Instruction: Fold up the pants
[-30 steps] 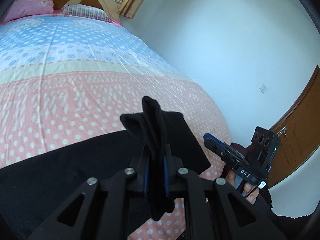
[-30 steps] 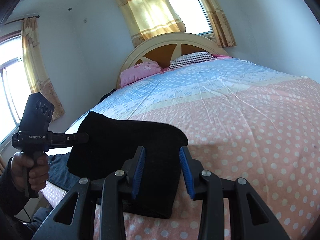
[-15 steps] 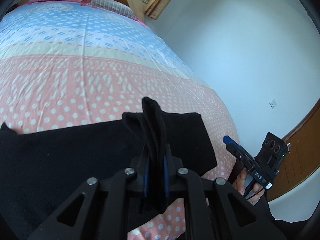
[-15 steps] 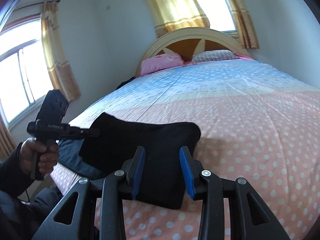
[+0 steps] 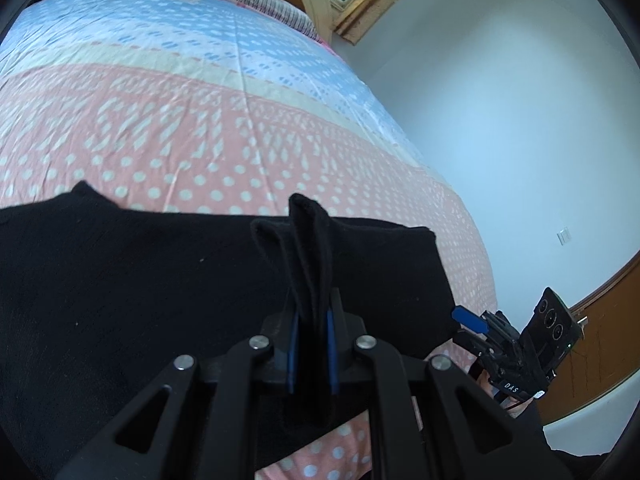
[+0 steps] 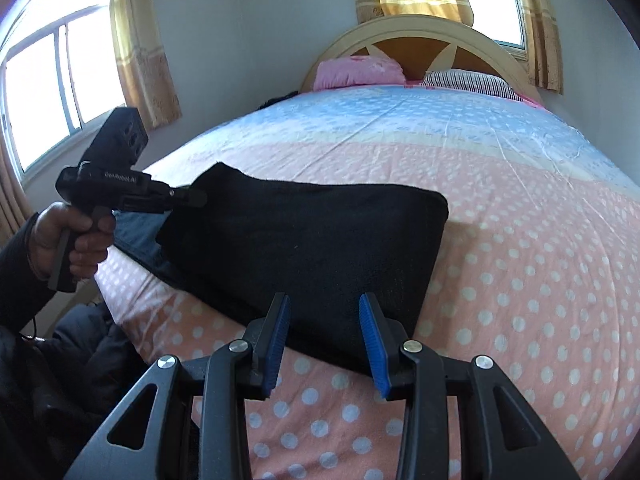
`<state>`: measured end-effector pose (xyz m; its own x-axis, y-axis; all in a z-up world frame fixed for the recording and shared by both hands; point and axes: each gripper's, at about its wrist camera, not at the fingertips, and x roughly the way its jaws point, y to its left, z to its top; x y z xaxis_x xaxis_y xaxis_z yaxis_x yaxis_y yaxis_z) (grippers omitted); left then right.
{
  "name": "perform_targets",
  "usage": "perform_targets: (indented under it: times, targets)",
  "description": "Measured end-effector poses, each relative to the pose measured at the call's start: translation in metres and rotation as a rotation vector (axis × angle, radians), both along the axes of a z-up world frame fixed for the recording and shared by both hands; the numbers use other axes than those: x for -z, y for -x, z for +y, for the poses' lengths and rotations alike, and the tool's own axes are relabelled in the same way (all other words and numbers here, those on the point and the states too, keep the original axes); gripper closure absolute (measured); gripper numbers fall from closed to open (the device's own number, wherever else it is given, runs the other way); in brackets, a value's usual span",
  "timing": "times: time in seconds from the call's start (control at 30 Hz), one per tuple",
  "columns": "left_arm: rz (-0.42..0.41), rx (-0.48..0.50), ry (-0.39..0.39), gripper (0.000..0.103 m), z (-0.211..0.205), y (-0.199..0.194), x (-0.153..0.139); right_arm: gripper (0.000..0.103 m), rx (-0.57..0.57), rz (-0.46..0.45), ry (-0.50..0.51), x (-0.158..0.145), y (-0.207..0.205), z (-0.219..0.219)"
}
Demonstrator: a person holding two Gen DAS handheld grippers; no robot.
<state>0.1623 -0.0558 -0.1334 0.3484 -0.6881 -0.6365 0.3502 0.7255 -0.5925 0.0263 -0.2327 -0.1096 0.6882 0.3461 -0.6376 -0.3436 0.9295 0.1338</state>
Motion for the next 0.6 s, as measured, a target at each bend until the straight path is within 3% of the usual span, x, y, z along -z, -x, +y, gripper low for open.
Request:
perform_targets:
  times: [0.27, 0.43, 0.6]
  targets:
    - [0.004, 0.000, -0.053, 0.088, 0.001, -0.006, 0.020, 0.061, -0.005, 0.027, -0.012, 0.007, 0.000, -0.002]
    - [-0.024, 0.003, -0.069, 0.083, 0.002, -0.005, 0.019, 0.060, 0.016, -0.016, -0.035, -0.009, 0.004, 0.001]
    - [-0.050, -0.014, -0.090, 0.072, 0.010, -0.002, 0.012, 0.058, -0.039, -0.018, -0.048, -0.016, -0.003, 0.024]
